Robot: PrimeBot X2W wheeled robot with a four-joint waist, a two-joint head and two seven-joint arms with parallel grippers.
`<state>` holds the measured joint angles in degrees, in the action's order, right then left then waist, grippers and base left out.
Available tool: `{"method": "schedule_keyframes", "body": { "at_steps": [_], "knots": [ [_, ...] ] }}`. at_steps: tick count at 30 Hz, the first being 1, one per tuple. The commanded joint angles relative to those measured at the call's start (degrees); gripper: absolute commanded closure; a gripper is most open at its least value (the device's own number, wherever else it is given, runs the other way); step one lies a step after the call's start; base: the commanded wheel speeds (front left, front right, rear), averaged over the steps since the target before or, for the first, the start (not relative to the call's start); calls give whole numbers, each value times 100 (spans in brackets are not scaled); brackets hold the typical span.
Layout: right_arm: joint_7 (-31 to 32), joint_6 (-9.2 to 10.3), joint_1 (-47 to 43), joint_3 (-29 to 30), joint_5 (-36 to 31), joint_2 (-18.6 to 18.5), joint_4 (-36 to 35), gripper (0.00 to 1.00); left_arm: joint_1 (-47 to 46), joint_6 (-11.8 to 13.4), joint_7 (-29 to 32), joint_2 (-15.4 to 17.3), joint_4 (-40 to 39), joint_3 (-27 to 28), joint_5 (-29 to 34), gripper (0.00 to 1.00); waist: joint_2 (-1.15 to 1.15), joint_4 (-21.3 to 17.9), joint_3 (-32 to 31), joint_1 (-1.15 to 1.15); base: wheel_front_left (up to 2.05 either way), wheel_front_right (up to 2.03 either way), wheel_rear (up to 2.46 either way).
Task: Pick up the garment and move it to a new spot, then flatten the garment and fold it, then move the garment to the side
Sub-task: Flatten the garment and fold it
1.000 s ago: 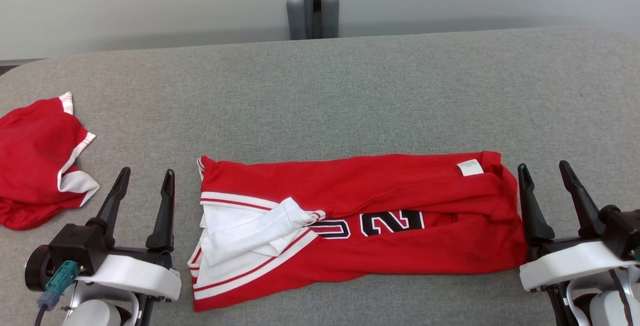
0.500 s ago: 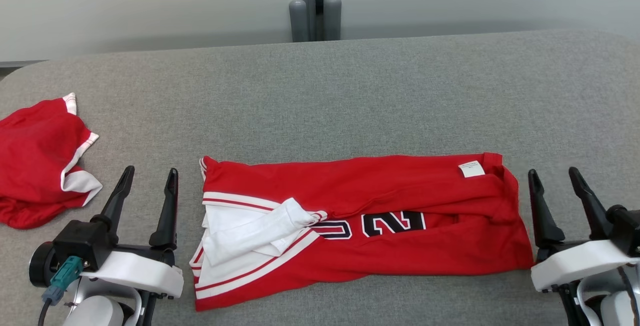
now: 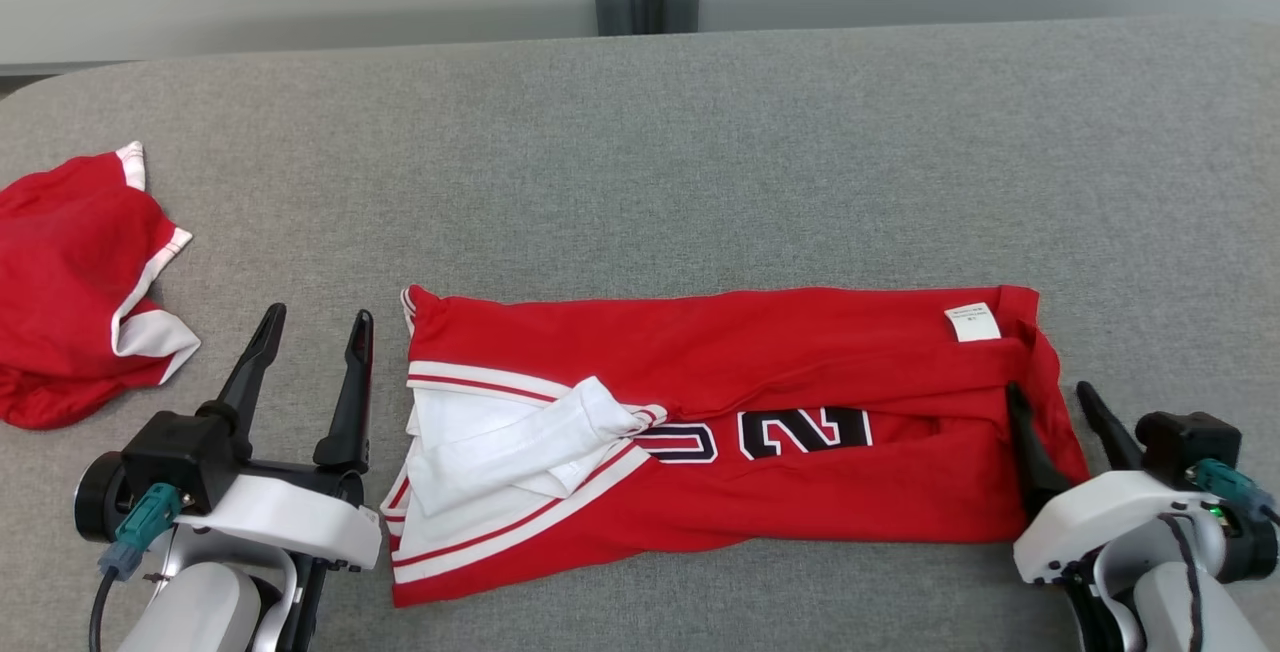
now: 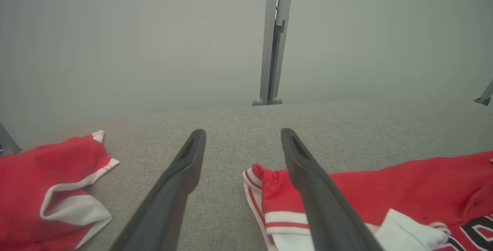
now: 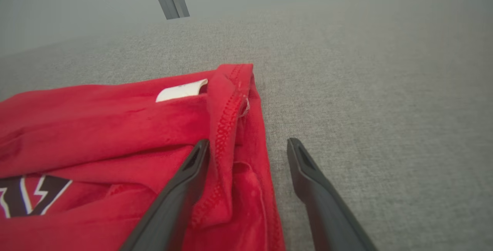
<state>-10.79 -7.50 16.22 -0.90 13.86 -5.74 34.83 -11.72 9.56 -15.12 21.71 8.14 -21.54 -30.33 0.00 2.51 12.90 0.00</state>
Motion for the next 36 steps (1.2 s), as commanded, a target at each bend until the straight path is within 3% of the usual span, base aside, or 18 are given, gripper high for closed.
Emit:
{"method": "schedule_keyframes", "body": {
  "at_steps": [1,7,9,10,14,20,27,30,36],
  "knots": [
    [-59,0,82,-55,51,-22,121,0,-94,-40,0,8,20,4,37,0,0,14,31,0,0,0,0],
    [-176,-7,260,-654,540,120,773,0,-214,-90,-2,-11,108,23,43,0,0,38,117,0,0,0,0],
    [-216,-8,282,-852,682,136,889,61,-195,-96,-2,-16,130,42,43,0,0,29,131,0,0,0,0],
    [-243,-8,283,-922,745,136,928,100,-196,-97,-1,-25,140,51,46,0,0,22,135,0,0,0,0],
    [-363,7,307,-939,955,-41,927,100,-209,-124,-2,-57,161,99,59,0,0,-16,149,0,0,0,0],
    [-444,21,295,-495,1020,-407,594,100,-194,-142,-2,-91,154,159,78,0,0,-85,152,0,0,0,0],
    [-447,12,7,459,780,-857,38,100,-162,-187,-3,-148,152,224,130,0,0,-158,148,0,0,0,0],
    [-447,6,26,529,704,-796,-181,100,-141,-197,-3,-162,166,262,139,0,0,-206,136,0,0,0,0],
    [-433,0,104,-69,706,-316,-1003,100,-156,-247,-3,-172,218,260,180,0,0,-267,89,0,0,0,0]
  ]
}}
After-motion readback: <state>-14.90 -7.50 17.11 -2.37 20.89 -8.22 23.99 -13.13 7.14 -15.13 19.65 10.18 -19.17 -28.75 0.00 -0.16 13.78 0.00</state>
